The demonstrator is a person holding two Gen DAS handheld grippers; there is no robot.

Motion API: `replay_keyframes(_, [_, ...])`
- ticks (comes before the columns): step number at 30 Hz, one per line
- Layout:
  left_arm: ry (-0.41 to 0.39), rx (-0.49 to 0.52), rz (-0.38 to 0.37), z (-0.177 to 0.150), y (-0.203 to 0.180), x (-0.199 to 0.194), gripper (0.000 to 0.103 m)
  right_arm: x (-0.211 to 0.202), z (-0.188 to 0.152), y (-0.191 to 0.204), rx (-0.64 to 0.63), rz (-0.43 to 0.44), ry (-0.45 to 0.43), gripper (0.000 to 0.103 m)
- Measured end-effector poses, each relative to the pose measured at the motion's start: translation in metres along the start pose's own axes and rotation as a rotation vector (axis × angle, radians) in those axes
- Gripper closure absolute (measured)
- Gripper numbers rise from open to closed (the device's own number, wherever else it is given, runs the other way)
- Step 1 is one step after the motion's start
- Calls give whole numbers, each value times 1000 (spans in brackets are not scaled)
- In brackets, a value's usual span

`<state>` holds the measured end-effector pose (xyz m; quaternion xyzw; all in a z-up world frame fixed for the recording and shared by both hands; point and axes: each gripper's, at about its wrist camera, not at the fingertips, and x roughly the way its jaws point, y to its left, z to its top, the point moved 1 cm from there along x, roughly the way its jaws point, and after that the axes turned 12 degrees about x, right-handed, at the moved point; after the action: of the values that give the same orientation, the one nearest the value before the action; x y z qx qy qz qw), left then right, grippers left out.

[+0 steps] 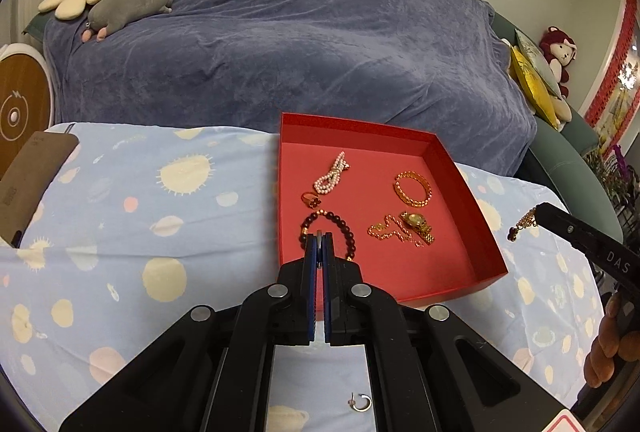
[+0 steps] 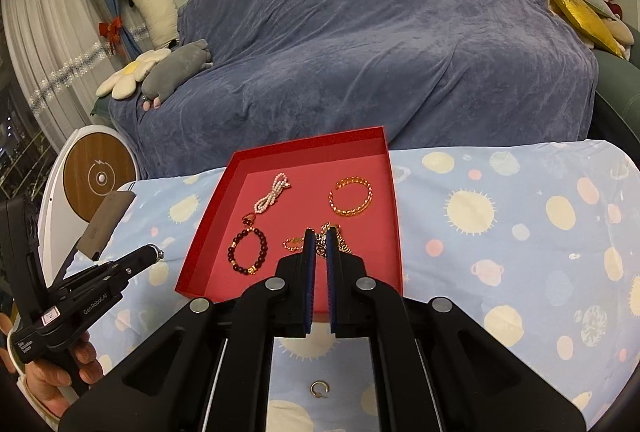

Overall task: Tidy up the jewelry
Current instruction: 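Lower both earrings into the red box and open both grippers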

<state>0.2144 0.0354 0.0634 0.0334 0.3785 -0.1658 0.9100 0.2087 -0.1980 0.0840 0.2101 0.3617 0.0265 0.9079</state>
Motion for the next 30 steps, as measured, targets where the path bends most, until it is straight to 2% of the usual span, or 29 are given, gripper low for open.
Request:
replay_keyframes(7, [-16, 23, -5, 31, -1, 27, 103, 33, 20, 6, -23, 11, 14, 99])
replay_keyframes(12, [15, 22, -34, 47, -7, 65, 102, 69, 28, 0, -4, 11, 53, 99])
replay_keyframes(18, [61, 2, -33, 50, -7, 105, 102, 103, 28, -7, 18, -3, 89, 99])
replay_keyframes(24, [85, -8, -36, 44, -3, 124, 103, 123, 21, -14, 7, -23, 124, 98])
replay_keyframes(27, [85, -12, -33, 43, -2, 126, 99, 125, 19, -19, 21, -31, 117, 97])
replay_keyframes(30, [78, -30, -32, 43, -1, 126, 85, 122, 20, -24, 33, -41, 108, 96])
